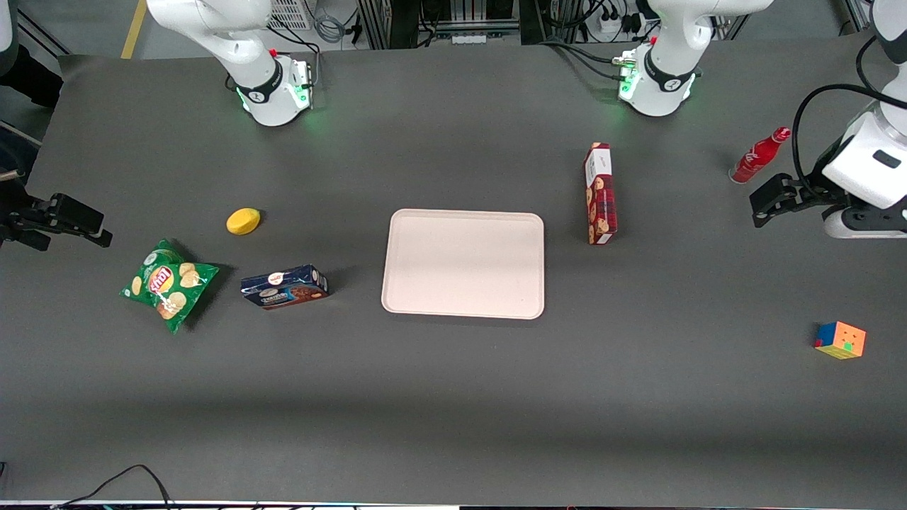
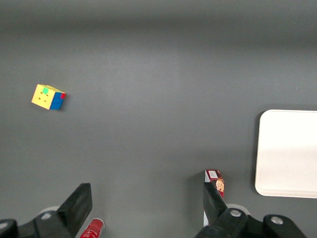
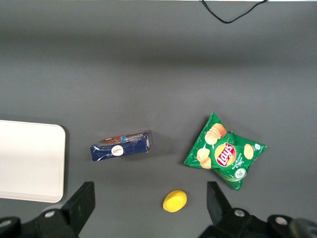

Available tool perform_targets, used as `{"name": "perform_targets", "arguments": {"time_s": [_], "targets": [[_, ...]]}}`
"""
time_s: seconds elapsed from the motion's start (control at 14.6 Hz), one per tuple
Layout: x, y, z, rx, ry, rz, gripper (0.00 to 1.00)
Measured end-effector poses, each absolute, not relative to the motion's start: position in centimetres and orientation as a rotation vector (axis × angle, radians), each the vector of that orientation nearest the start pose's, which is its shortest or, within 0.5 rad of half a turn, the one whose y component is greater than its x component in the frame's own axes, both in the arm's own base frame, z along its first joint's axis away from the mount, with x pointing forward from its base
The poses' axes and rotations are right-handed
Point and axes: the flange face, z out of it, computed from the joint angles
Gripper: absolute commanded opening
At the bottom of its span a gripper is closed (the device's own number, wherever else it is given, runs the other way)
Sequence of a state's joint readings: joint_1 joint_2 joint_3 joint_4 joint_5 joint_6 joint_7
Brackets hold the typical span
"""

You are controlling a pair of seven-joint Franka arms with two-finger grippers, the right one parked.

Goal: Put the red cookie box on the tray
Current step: 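Move the left gripper down around the standing red plaid cookie box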

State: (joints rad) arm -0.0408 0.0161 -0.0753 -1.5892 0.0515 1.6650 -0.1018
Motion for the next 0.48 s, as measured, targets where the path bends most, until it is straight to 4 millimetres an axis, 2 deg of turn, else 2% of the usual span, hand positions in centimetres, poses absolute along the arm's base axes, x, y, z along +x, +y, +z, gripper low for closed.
{"name": "perform_targets", "arguments": {"time_s": [0.34, 0.48], "targets": [[56.1, -6.4, 61.9, -3.096, 0.041, -0.092, 1.0], [55.3, -7.2, 61.4, -3.09, 0.105, -0.008, 1.0]]}}
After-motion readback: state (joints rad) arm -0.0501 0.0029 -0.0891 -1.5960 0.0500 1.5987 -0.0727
